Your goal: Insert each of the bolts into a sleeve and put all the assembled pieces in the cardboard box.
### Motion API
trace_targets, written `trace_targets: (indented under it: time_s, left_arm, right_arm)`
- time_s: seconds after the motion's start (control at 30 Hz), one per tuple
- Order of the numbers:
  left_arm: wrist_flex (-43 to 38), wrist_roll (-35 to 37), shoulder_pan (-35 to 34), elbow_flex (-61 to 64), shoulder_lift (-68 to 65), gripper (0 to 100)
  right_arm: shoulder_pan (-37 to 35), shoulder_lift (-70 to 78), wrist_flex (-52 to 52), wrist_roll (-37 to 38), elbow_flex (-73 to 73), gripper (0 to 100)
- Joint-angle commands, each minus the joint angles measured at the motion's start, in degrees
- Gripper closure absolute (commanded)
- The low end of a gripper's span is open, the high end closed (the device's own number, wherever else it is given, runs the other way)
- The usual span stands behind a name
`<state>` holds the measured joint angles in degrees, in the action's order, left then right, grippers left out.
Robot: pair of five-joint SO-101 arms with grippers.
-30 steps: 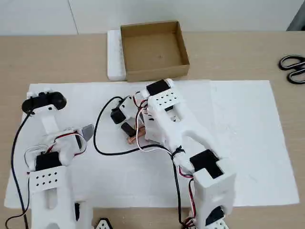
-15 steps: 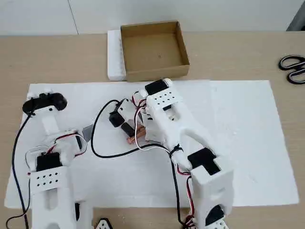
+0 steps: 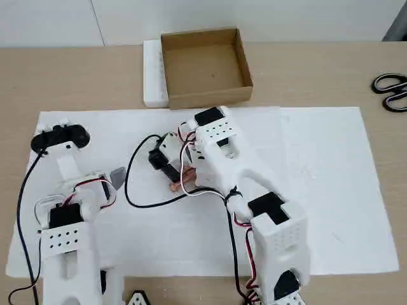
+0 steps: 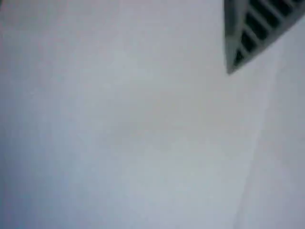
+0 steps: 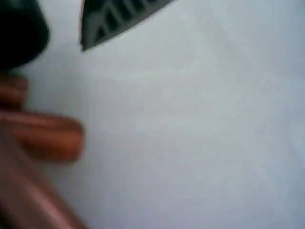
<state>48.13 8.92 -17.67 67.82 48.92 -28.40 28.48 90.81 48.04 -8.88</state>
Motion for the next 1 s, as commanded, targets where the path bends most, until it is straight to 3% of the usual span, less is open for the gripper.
trace_targets:
  time_s: [0.0,0.3,0.47,0.77,0.97]
  left_arm:
    - [-1.3,0.3,0.4,-0.3,1.4,69]
    - [-1.4,0.3,0.4,-0.3,1.4,69]
    - [-1.4,0.3,0.4,-0.3,1.4,69]
    - [-1.4,0.3,0.4,-0.3,1.4,69]
    - [-1.9,0.3,0.4,-0.2,1.4,69]
  right_arm:
    - [1.4,0.7,-0.3,0.0,0.4,83.9]
    - [4.4,0.7,-0.2,-2.3,0.3,98.9]
    - [5.3,-0.3,2.6,-5.8,-0.7,99.2]
    - [9.0,-10.2,5.4,-20.4,-2.9,99.3]
    - [12.1,-10.1,0.8,-33.9,-2.7,99.4]
